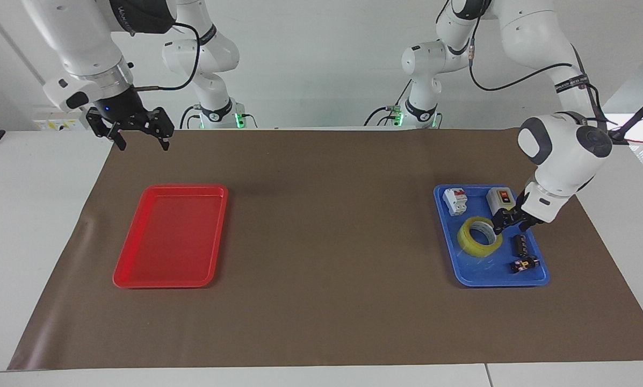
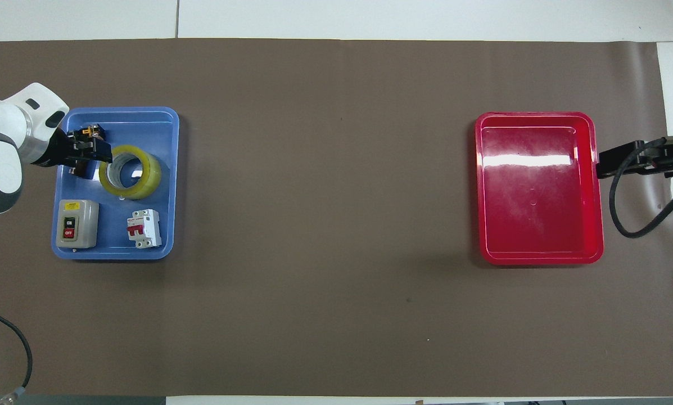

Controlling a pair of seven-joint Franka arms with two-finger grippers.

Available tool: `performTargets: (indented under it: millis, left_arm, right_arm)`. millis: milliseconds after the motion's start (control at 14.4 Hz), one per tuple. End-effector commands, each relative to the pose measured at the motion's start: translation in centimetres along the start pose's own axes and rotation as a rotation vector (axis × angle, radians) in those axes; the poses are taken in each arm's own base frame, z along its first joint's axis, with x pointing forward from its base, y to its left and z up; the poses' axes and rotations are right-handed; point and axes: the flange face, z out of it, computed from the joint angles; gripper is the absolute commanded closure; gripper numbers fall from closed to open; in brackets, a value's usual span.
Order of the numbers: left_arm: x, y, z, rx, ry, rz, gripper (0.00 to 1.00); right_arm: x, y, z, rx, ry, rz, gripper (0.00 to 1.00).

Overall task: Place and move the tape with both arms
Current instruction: 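Reach the left gripper down and grasp the yellow tape roll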

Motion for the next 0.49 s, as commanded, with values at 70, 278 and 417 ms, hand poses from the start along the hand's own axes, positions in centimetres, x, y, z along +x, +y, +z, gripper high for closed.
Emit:
performTargets:
  millis: [70, 278, 417]
  left_arm:
    - [-0.5, 0.1, 2.1, 0.001, -0.015, -0.036, 0.34]
    - [-1.0, 0.4, 3.0, 0.001, -0.029, -0.057, 0.36]
    - [-1.5, 0.3, 3.7, 0.002, -0.031, -0.058, 0.37]
  right_arm:
    - [-0.6, 0.5, 0.0, 0.003, 0.008, -0.011, 0.0]
    - [-0.6, 0.4, 0.0, 0.003, 0.008, -0.012, 0.0]
    - [-0.6, 0.5, 0.0, 0.005, 0.008, -0.011, 0.0]
